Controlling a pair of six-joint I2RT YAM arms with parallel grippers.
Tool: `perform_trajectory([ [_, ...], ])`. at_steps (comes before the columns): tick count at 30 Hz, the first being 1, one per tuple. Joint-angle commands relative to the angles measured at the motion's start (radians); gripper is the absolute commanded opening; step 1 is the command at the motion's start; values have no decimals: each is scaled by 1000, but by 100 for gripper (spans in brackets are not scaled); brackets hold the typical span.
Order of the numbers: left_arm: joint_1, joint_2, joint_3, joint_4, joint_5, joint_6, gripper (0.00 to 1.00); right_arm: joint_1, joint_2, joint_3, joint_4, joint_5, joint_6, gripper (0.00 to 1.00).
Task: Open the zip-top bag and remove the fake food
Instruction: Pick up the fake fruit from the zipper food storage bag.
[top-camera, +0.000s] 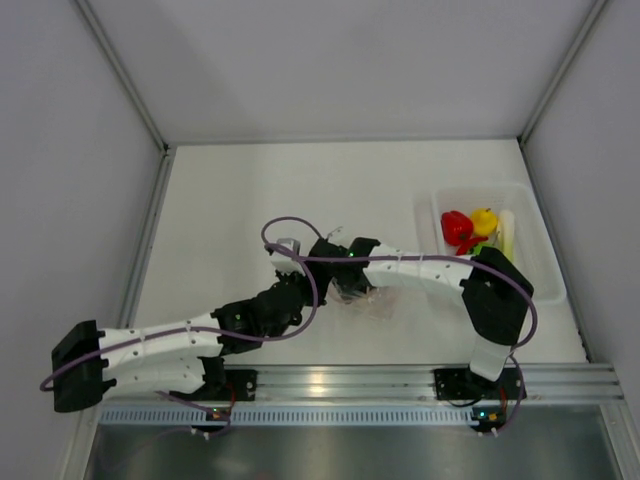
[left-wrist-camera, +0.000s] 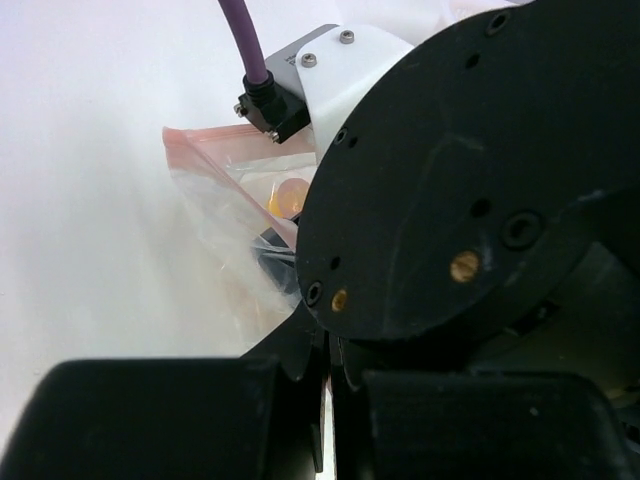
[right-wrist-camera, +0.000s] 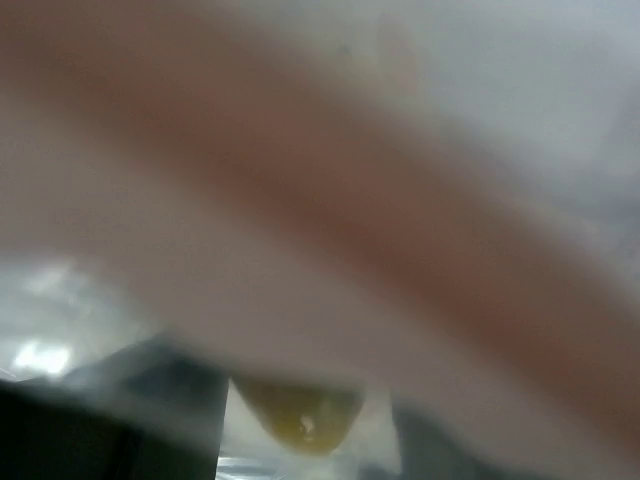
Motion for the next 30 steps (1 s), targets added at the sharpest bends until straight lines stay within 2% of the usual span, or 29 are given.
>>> perform_trajectory([
  [1, 0, 7, -5, 52, -6, -2, 0, 61, -30, 52, 37, -56, -94, 7],
  [4, 0, -11, -23, 54, 8, -18, 0, 44, -96, 20, 92, -46, -57, 2],
  [5, 0, -17, -30, 52, 13, -21, 0, 31, -128, -3, 127, -91, -47, 0],
  [8, 0, -33, -45, 52, 34, -32, 0, -29, -229, -80, 201, -63, 16, 0],
  [14, -1, -30, -57, 52, 68, -41, 0, -60, -301, -77, 166, 66, 85, 0],
  [20, -6, 4, -53, 54, 79, -45, 0, -115, -436, -175, 252, 70, 144, 0],
  [24, -6, 35, -20, 52, 76, -14, 0, -112, -435, -190, 310, -27, 75, 0],
  [30, -6, 75, 44, 52, 61, 37, 0, -11, -320, -123, 277, 31, 84, 0],
])
